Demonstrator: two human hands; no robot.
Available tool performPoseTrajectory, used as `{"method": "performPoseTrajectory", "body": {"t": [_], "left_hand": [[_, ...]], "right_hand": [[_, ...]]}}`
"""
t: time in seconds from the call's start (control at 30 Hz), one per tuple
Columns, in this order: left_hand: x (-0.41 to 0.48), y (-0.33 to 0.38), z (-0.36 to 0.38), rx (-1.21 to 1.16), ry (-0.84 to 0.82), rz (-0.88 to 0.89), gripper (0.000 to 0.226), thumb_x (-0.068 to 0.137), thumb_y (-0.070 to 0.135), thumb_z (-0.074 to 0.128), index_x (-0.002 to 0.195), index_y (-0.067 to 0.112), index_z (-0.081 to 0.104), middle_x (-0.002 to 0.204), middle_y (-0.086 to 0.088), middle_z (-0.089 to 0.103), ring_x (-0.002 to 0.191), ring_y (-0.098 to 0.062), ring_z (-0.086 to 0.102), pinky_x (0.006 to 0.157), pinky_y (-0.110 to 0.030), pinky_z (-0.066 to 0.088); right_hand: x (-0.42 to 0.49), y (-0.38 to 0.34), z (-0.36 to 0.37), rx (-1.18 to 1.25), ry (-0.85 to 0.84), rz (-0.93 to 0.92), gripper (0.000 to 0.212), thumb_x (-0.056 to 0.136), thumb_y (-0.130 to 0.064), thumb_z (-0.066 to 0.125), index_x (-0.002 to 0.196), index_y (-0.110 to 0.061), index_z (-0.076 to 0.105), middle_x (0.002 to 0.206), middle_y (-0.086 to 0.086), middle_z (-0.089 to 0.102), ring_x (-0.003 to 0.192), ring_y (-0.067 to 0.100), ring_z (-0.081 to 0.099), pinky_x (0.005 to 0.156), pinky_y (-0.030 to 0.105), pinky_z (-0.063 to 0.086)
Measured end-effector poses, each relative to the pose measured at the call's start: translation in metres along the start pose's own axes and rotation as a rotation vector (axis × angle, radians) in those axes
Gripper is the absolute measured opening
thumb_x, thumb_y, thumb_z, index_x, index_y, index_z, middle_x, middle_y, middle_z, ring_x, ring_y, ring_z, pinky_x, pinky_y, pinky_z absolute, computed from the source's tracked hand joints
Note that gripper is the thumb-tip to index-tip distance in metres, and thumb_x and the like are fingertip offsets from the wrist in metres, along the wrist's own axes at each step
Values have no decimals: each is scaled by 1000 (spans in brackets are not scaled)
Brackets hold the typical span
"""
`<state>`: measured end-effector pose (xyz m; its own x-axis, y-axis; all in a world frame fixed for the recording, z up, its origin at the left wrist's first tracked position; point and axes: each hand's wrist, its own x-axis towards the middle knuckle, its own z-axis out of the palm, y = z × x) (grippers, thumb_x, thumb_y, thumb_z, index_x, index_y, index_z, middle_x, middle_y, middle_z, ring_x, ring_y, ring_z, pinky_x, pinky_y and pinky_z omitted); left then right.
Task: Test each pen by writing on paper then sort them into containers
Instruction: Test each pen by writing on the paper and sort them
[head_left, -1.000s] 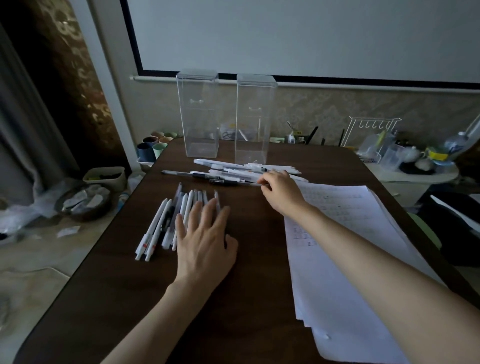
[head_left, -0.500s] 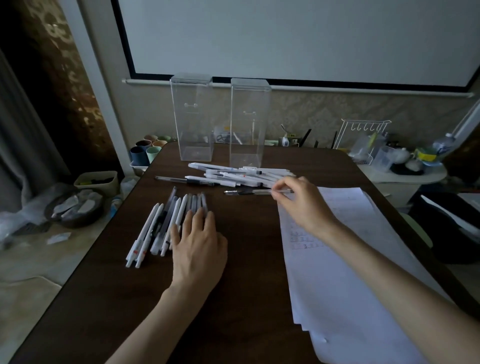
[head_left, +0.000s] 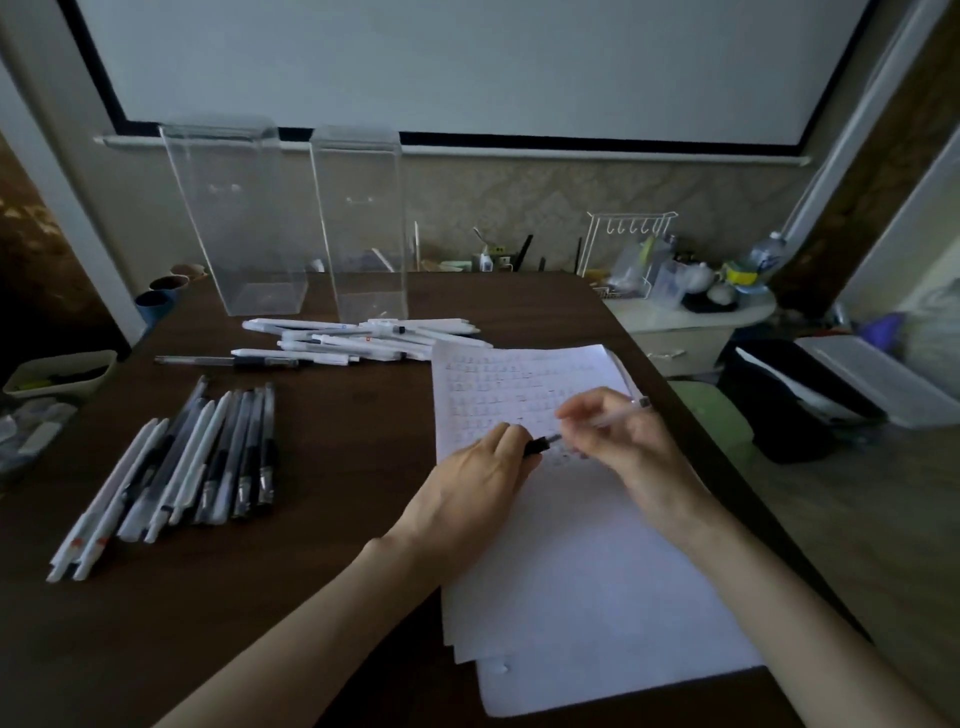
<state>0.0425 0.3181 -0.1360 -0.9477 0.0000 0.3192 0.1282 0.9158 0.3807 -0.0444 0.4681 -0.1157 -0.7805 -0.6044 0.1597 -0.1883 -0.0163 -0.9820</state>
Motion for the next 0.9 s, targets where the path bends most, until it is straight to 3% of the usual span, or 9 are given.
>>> {"method": "performPoseTrajectory", "body": {"t": [0.13, 0.33, 0.43, 0.57, 0.67, 0.8, 0.9], "left_hand": [[-5, -6, 0, -127, 21, 42, 28, 98, 34, 38, 100, 10, 53, 96, -3, 60, 75, -27, 59, 62, -42, 46], [-6, -8, -2, -255, -7, 30, 28, 96, 39, 39, 99, 15, 54, 87, 6, 60, 72, -15, 56, 65, -40, 47], [-6, -9, -1, -265, -1, 22, 26, 97, 41, 39, 97, 19, 53, 82, 12, 58, 69, -13, 51, 62, -36, 46], [-7, -13, -1, -179, 36, 27, 42, 88, 63, 24, 102, 33, 49, 85, 10, 66, 73, -16, 60, 63, -36, 49], [-6, -9, -1, -110, 19, -35, 59, 81, 75, 19, 107, 28, 46, 79, 8, 65, 72, -19, 62, 63, -35, 48], [-7, -6, -5, -29, 132, -46, 64, 82, 75, 16, 111, 24, 40, 54, 9, 44, 49, -13, 49, 48, -28, 40], [-15, -2, -6, 44, 131, 148, 46, 91, 59, 31, 120, 26, 45, 82, 12, 53, 62, -12, 59, 47, -26, 47]], "right_hand": [[-3, 5, 7, 42, -127, 8, 10, 79, -17, 65, 83, -8, 63, 64, -6, 63, 66, 5, 59, 66, 12, 45], [-1, 8, 7, 66, -130, 23, 12, 80, -18, 62, 81, -7, 64, 63, 0, 62, 66, 9, 59, 66, 16, 46], [0, 10, 7, 61, -108, 34, 11, 81, -20, 60, 79, -12, 67, 65, 6, 63, 67, 14, 59, 69, 24, 45], [0, 14, 7, 52, -114, 2, 17, 84, -23, 56, 84, -24, 73, 75, 17, 66, 71, 22, 62, 75, 39, 44], [1, 18, 6, 93, -119, -7, 27, 85, -21, 48, 89, -22, 74, 73, 10, 69, 69, 24, 62, 73, 38, 44], [8, 13, -7, 239, 90, 13, 37, 83, -28, 41, 87, -3, 68, 70, 15, 71, 62, 22, 63, 60, 25, 43], [12, 9, -17, 97, 296, -56, 26, 86, -30, 54, 82, -7, 65, 70, 8, 72, 62, 15, 63, 56, 21, 43]]}}
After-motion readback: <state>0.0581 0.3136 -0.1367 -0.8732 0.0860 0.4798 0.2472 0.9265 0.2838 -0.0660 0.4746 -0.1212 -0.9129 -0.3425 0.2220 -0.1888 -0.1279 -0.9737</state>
